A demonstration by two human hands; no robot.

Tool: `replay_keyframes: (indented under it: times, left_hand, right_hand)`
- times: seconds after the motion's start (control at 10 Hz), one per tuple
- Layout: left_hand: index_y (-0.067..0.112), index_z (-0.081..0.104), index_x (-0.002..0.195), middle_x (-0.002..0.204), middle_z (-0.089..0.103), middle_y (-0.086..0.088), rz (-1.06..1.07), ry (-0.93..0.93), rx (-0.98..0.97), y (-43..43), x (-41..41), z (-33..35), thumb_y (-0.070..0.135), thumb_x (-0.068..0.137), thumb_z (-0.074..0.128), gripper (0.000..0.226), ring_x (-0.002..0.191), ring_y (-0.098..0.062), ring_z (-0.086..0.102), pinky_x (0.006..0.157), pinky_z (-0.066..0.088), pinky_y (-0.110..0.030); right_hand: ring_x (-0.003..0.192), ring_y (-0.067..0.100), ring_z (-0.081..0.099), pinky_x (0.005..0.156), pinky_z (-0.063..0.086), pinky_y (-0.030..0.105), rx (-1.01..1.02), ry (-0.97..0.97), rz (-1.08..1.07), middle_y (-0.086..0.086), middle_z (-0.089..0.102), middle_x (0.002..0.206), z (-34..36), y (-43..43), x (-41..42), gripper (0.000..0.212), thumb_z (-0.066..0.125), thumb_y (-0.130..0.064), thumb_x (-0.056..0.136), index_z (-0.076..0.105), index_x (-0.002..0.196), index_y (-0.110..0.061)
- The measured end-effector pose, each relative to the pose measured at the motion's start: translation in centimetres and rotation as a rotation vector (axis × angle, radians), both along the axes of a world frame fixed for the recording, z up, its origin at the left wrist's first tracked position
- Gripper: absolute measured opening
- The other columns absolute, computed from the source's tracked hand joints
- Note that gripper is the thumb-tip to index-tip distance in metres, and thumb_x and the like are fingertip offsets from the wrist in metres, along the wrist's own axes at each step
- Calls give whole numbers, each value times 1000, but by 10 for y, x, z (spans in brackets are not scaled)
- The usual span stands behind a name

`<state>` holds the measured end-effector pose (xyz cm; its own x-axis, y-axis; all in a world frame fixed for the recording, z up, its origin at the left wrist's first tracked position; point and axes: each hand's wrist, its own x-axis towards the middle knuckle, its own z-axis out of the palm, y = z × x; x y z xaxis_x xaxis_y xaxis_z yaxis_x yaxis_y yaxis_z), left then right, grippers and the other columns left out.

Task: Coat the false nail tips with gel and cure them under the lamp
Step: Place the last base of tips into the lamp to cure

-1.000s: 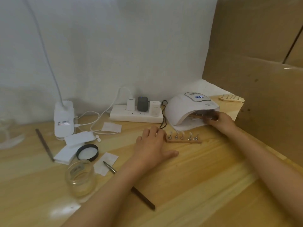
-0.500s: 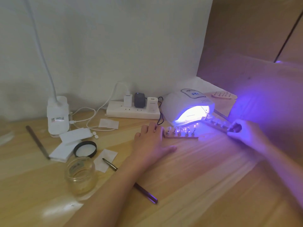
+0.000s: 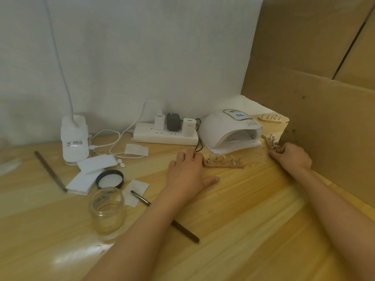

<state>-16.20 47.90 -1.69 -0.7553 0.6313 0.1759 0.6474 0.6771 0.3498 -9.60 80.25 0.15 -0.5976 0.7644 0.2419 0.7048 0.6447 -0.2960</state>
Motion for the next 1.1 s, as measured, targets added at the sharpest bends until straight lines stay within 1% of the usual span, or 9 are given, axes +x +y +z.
replay_keyframes:
  times: [0.3,0.4,0.5,0.6,0.7,0.8,0.9,1.0,1.1]
  left_hand:
    - [25,42,137,141,36,1,2,8,21,1,-3,-3,70,83,55,71,130,-23,33,103,33,-39]
    - [26,43,136,140,37,2,6,19,28,0,-3,-6,70,83,54,70,129,-22,33,102,34,-38]
    - [27,43,136,139,37,3,5,28,36,1,-4,-8,71,83,54,70,128,-21,33,101,34,-36]
    - [29,43,134,138,37,5,5,20,53,2,-6,-8,71,82,55,68,128,-20,33,100,33,-35]
    - [31,44,133,136,38,8,2,11,69,1,-7,-10,72,80,55,68,127,-18,33,99,33,-34]
    - [31,44,133,136,38,8,4,0,82,1,-8,-10,72,79,56,68,126,-17,34,100,33,-34]
    - [31,43,133,135,38,9,4,1,84,1,-8,-10,72,79,57,68,125,-17,34,100,33,-34]
    - [31,43,133,134,38,9,2,-5,86,1,-8,-10,72,79,57,68,124,-16,34,99,32,-33]
    - [31,44,133,134,38,9,-2,-8,96,1,-8,-10,72,79,57,69,124,-16,34,99,32,-33]
  right_hand:
    - [72,28,54,62,38,31,-11,27,-141,9,58,76,4,1,-33,47,69,-55,86,61,81,-8]
    - [69,26,57,60,39,30,-50,73,-16,6,61,72,3,6,-30,48,66,-59,86,59,68,-14]
    - [74,17,59,62,41,32,-113,217,247,-2,65,77,-2,19,-12,28,69,-48,88,66,83,-20]
    - [72,2,55,60,40,31,-21,155,536,-14,66,85,-5,31,2,13,60,-35,96,71,99,-27]
    - [94,10,60,68,44,34,145,1,585,-18,65,109,-8,42,2,25,49,-35,101,67,118,-36]
    - [98,29,61,68,40,35,223,-135,344,3,68,116,-5,45,-13,34,41,-39,102,59,127,-24]
    - [100,32,62,68,41,36,209,-216,269,9,67,112,0,31,-21,39,42,-40,103,51,136,-21]
    - [76,22,59,60,41,34,36,-3,531,-1,65,83,6,12,-9,17,56,-24,99,67,111,-26]
    - [66,16,54,64,46,27,-390,45,900,-7,62,74,11,-22,3,22,78,-25,83,72,103,-33]
